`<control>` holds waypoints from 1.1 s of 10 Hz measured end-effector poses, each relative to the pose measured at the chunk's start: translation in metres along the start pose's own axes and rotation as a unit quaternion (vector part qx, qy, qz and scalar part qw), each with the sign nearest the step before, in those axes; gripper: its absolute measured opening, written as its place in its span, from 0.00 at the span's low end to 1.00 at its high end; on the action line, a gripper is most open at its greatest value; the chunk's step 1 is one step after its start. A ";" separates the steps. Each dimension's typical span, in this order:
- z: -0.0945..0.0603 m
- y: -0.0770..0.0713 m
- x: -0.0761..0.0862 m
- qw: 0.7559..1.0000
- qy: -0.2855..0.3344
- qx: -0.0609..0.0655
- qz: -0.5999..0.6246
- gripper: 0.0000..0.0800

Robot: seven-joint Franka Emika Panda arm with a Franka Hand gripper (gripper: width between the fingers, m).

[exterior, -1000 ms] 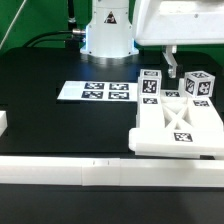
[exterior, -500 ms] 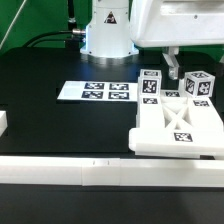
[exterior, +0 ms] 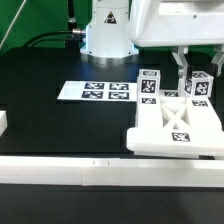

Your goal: Assemble chair

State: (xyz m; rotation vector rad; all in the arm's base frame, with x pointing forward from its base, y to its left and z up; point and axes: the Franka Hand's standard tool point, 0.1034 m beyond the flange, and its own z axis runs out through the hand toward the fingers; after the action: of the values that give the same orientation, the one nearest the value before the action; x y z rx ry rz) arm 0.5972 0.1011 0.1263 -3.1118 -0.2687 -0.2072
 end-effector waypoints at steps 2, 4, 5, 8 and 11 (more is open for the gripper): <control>-0.001 0.000 0.001 0.996 0.001 0.001 0.091 0.35; -0.002 0.000 0.003 0.985 0.009 0.002 0.170 0.35; -0.002 -0.001 0.003 0.977 0.010 0.002 0.213 0.35; -0.001 -0.002 0.003 0.952 0.010 0.003 0.306 0.35; -0.001 -0.007 0.004 0.915 0.011 0.009 0.404 0.34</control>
Offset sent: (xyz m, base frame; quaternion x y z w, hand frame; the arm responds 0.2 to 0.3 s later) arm -0.0064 -0.0027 0.0023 0.0049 0.0202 0.2383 0.9710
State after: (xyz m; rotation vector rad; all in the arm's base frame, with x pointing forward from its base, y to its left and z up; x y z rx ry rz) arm 0.5998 0.1085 0.1282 -2.8868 0.9883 -0.2095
